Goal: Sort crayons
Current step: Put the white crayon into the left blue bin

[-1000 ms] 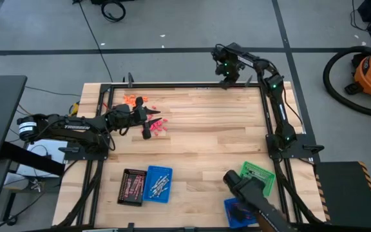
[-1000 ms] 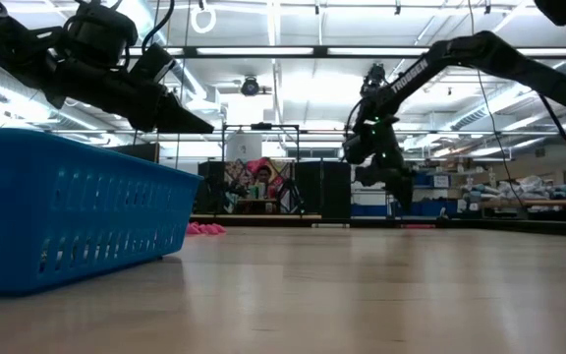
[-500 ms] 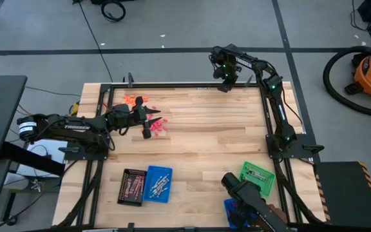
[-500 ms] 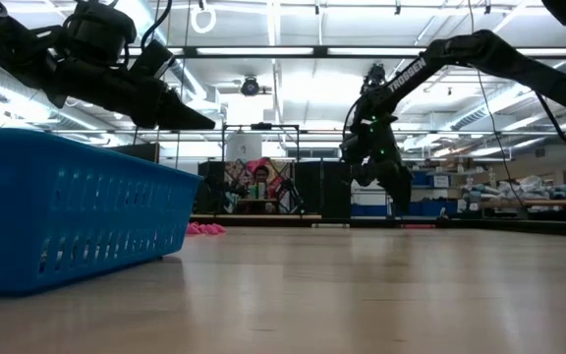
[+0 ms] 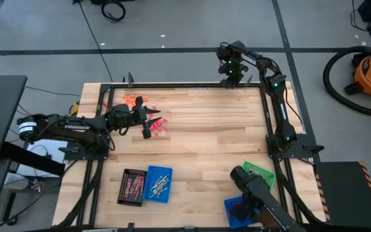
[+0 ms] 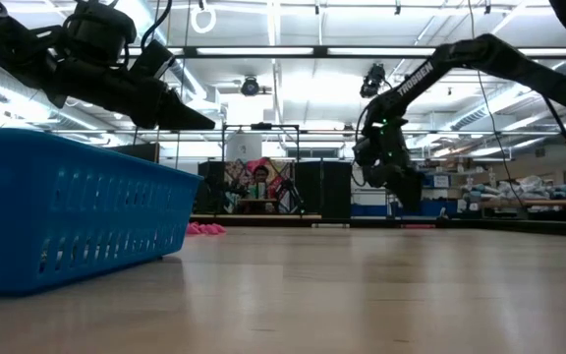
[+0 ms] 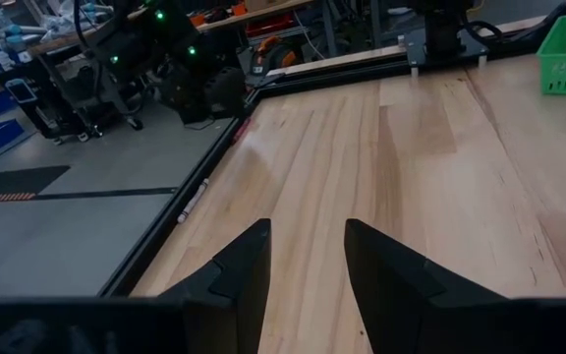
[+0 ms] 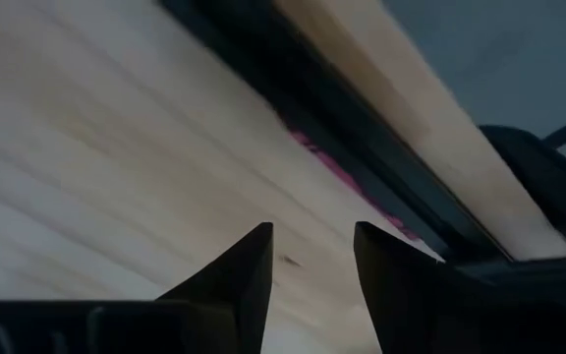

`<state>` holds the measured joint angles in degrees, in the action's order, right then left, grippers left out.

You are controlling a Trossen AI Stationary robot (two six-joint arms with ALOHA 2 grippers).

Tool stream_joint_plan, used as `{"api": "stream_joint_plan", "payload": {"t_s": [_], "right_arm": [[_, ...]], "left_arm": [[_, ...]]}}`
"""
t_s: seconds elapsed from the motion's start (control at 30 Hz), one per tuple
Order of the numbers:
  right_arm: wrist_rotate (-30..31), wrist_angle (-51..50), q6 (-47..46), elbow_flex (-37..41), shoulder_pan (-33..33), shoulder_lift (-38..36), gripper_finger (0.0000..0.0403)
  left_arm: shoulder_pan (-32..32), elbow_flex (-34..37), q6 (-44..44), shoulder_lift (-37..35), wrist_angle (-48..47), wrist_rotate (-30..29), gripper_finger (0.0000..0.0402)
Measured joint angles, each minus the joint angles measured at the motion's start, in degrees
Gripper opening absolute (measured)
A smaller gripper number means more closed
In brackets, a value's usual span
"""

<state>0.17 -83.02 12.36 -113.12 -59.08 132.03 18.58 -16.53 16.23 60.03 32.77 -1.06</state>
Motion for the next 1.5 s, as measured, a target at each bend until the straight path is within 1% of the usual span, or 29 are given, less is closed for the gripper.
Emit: {"api": "stream_joint_plan", "payload": {"t_s": [0.2,0.43,0.63,0.73,0.9,1.0,1.33,1.5], "right_arm": [[-0.3,0.0,-0.9,0.0,-1.3,0.1,0.0154],[0.1,-3.9,0.5,-0.7,-0.8,4.2,0.0154],[0.9,-2.2,1.0,-1.3,-1.1,3.7,0.0154],[2.8,-1.5,3.5,-1.3,-1.0,3.7,0.0154],[6.4,-0.7,11.2,-1.3,0.6,3.7,0.0153],[7.2,-0.2,13.1,-1.3,1.3,3.7,0.0151],[5.0,0.4,13.2,-1.3,0.9,3.7,0.0150],[5.0,0.5,13.1,-1.3,0.8,3.7,0.0150]], "left_arm": [[0.0,0.0,1.0,0.0,0.0,0.0,0.0141],[0.0,0.0,1.4,0.0,0.5,0.0,0.0141],[0.0,0.0,1.5,0.0,0.5,-0.1,0.0141],[0.0,0.0,1.5,0.0,0.5,-0.1,0.0141],[0.0,0.0,1.6,0.0,0.5,-0.1,0.0141],[0.0,0.0,1.6,0.0,0.5,-0.1,0.0141],[0.0,0.0,1.6,0.0,-0.1,-0.1,0.0141],[0.0,0.0,1.6,0.0,0.0,-0.1,0.0141]]}}
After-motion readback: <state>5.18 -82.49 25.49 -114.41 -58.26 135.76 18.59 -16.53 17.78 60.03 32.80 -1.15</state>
